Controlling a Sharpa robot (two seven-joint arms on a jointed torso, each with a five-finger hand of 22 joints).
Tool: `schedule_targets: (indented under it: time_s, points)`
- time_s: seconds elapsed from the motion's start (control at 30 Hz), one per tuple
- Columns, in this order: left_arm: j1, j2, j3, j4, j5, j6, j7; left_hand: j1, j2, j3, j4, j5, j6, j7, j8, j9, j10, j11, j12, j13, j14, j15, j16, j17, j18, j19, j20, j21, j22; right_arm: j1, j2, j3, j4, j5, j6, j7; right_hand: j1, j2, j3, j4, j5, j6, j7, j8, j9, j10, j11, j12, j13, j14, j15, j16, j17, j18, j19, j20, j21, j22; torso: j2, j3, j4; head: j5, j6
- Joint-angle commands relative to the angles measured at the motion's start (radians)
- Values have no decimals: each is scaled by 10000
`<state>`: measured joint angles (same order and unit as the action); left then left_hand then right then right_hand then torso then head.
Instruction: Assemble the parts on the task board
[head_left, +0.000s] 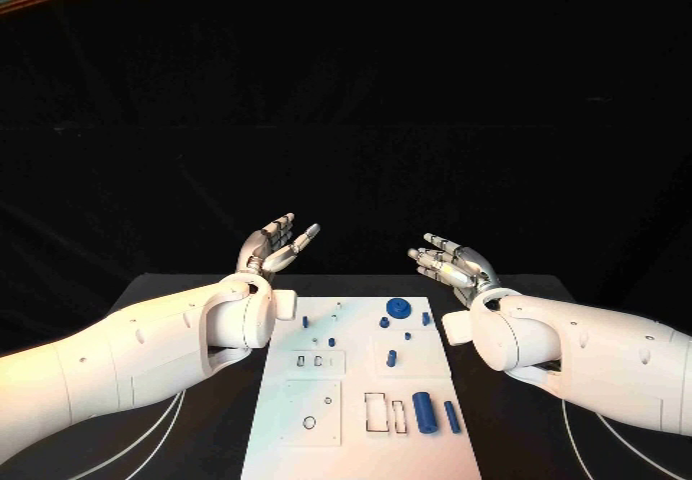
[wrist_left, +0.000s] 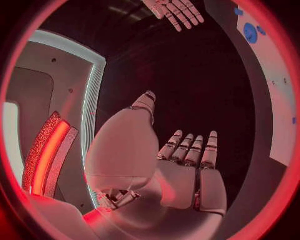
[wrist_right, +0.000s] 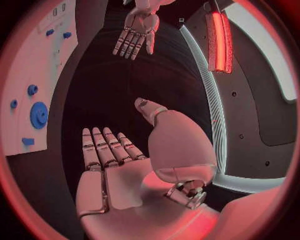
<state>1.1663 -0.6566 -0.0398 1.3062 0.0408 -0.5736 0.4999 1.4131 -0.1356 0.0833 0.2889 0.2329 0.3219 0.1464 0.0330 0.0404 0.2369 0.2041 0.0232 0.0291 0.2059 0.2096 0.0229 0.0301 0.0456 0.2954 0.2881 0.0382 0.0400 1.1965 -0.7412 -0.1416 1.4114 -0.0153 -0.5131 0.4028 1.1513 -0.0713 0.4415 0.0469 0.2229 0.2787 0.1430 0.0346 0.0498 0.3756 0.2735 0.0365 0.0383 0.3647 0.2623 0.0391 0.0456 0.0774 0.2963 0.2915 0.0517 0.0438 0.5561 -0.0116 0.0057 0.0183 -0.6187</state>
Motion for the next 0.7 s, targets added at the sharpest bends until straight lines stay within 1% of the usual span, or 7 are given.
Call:
schedule_targets:
  time_s: [0.03, 0.17, 0.2, 0.27, 0.33, 0.43, 0.7]
  points:
    - [25, 34, -1, -31, 151, 797, 100, 201, -15, 6, 71, 56, 86, 960, 68, 15, 100, -1, 66, 14, 56, 98, 66, 21, 207, 57, 45, 37, 13, 118, 50, -89, -148, -371, 1664, -535, 181, -13, 76, -85, -16, 107, 1573, 70, 17, 104, -6, 27, 13, 116, 6, 37, 13, 174, 66, 10, 40, 17, 1, -2, 0, -1, 0]
    - [25, 34, -1, -31, 151, 797, 100, 323, 244, 247, 41, 35, 741, 1188, 222, 116, 838, 254, 166, 84, 1086, 324, 305, 188, 456, 304, 22, 109, 50, 227, 80, -192, -266, -413, 1959, -641, 780, -102, 240, -527, -286, 873, 1565, 261, 156, 1050, -44, 155, 91, 1141, -102, 242, 156, 271, 584, 3, 244, 110, 1, -2, 0, -1, 0]
    - [33, -354, -5, 248, 152, 812, 222, 431, 336, 470, 18, 45, 1435, 1270, 403, 224, 1581, 356, 265, 140, 1893, 279, 541, 317, 680, 757, 21, 221, 112, 273, -48, -193, -363, -2209, 1100, -539, 979, -111, 300, -663, -310, 1334, 1559, 386, 241, 1551, -89, 215, 122, 1750, -166, 378, 243, 342, 917, -3, 364, 166, 139, -50, -12, -16, -50]
    - [39, -494, -5, 374, 143, 784, 268, 492, 371, 714, -9, 34, 2225, 1296, 614, 346, 2664, 434, 365, 201, 2899, 273, 839, 467, 782, 1449, 39, 411, 196, 309, -68, -192, -402, -2843, 732, -584, 1255, -166, 390, -890, -229, 2566, 1534, 730, 469, 2738, -188, 360, 189, 3047, -309, 680, 422, 497, 1629, -17, 618, 276, 207, -66, -14, -22, -25]
    - [47, -617, -6, 474, 138, 869, 282, 581, 401, 911, -55, 5, 3605, 1252, 1003, 568, 5215, 383, 808, 372, 5319, 61, 1619, 900, 965, 3697, 37, 1139, 529, 361, -87, -191, -445, -3480, 517, -690, 1420, -304, 478, -1108, -120, 4029, 1434, 1186, 731, 4399, -340, 537, 258, 4532, -513, 999, 606, 694, 2846, -16, 1027, 442, 261, -67, -8, -49, -52]
    - [63, -750, -6, 606, 133, 965, 276, 587, 425, 1047, -67, -28, 4927, 1152, 1422, 787, 6558, 98, 1163, 459, 6546, -312, 2222, 1247, 1307, 4586, 7, 1591, 663, 428, -125, -190, -461, -4287, 424, -902, 1555, -397, 629, -1296, -160, 4908, 1331, 1427, 861, 5077, -457, 487, 263, 4919, -643, 1043, 621, 832, 3893, -24, 1371, 557, 357, -67, 13, -79, -33]
    - [112, -1216, -5, 1175, 113, 1424, 209, 755, 364, 1246, -120, -47, 5230, 1018, 1605, 833, 7125, -40, 1137, 428, 6707, -419, 2326, 1432, 1356, 4793, -5, 1650, 616, 641, -264, -181, -334, -6509, 578, -1481, 1688, -623, 932, -1531, -560, 5797, 1096, 1607, 923, 5969, -709, 356, 254, 5772, -916, 1226, 667, 1046, 4655, -82, 1736, 608, 628, -89, 43, -144, -10]
